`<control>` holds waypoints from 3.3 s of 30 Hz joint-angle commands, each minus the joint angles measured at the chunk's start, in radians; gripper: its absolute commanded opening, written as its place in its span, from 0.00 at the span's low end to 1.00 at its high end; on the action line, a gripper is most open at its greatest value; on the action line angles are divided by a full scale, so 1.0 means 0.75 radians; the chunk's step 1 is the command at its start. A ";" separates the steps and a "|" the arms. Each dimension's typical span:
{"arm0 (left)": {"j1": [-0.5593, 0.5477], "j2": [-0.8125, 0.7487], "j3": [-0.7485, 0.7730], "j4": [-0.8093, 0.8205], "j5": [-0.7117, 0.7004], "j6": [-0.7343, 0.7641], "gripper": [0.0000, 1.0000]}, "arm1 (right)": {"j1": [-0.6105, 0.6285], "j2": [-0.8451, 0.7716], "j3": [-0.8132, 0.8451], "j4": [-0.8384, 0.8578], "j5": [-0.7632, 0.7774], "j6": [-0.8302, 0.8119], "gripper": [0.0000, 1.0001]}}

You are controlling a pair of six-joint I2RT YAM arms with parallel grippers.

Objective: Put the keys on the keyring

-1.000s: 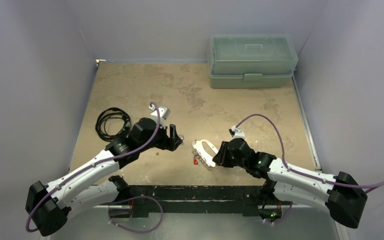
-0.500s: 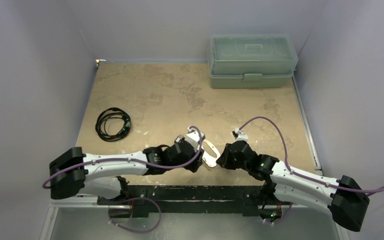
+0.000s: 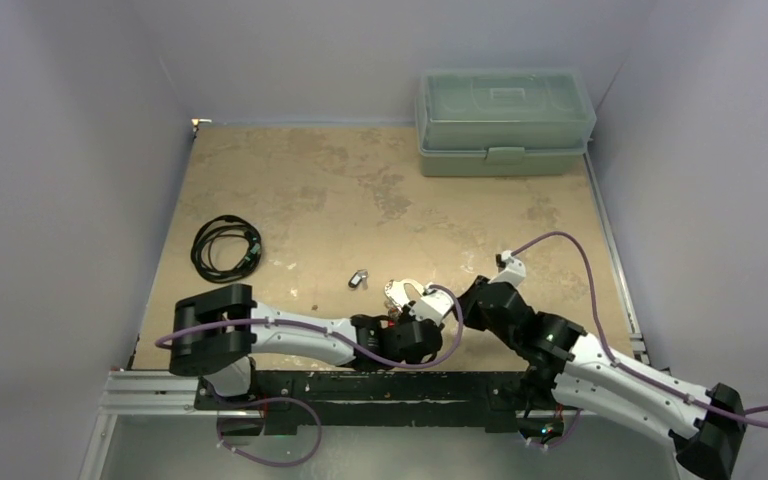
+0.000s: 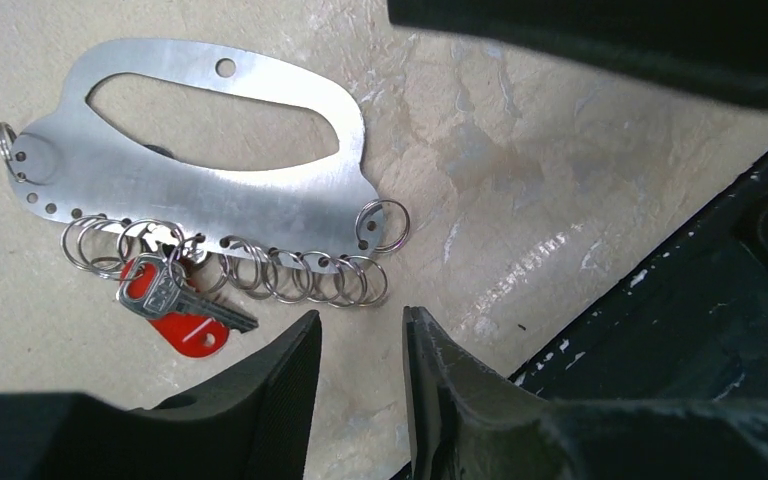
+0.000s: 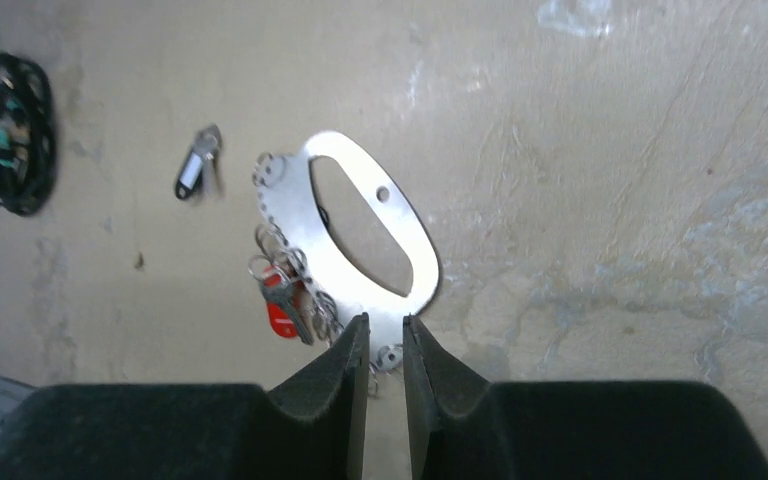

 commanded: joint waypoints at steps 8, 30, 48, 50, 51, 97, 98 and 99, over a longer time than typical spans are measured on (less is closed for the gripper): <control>-0.033 0.162 0.131 -0.009 -0.120 -0.007 0.26 | 0.002 -0.001 0.095 -0.065 0.132 0.009 0.21; -0.033 0.232 0.141 0.030 -0.142 0.018 0.15 | 0.002 -0.004 0.077 -0.018 0.091 -0.030 0.21; -0.034 0.250 0.115 0.088 -0.156 0.043 0.00 | 0.002 0.011 0.082 -0.003 0.076 -0.057 0.21; -0.033 0.228 0.114 0.088 -0.140 0.044 0.00 | 0.002 0.011 0.088 -0.002 0.075 -0.061 0.21; -0.034 0.210 0.113 0.089 -0.130 0.044 0.00 | 0.002 0.009 0.092 -0.003 0.075 -0.065 0.21; -0.031 0.167 0.074 0.098 -0.101 0.121 0.14 | 0.002 0.016 0.083 0.100 -0.053 -0.188 0.36; -0.032 0.165 0.080 0.093 -0.097 0.120 0.14 | 0.002 0.015 0.083 0.100 -0.054 -0.188 0.36; -0.033 0.161 0.086 0.090 -0.090 0.121 0.15 | 0.002 0.015 0.083 0.100 -0.054 -0.188 0.36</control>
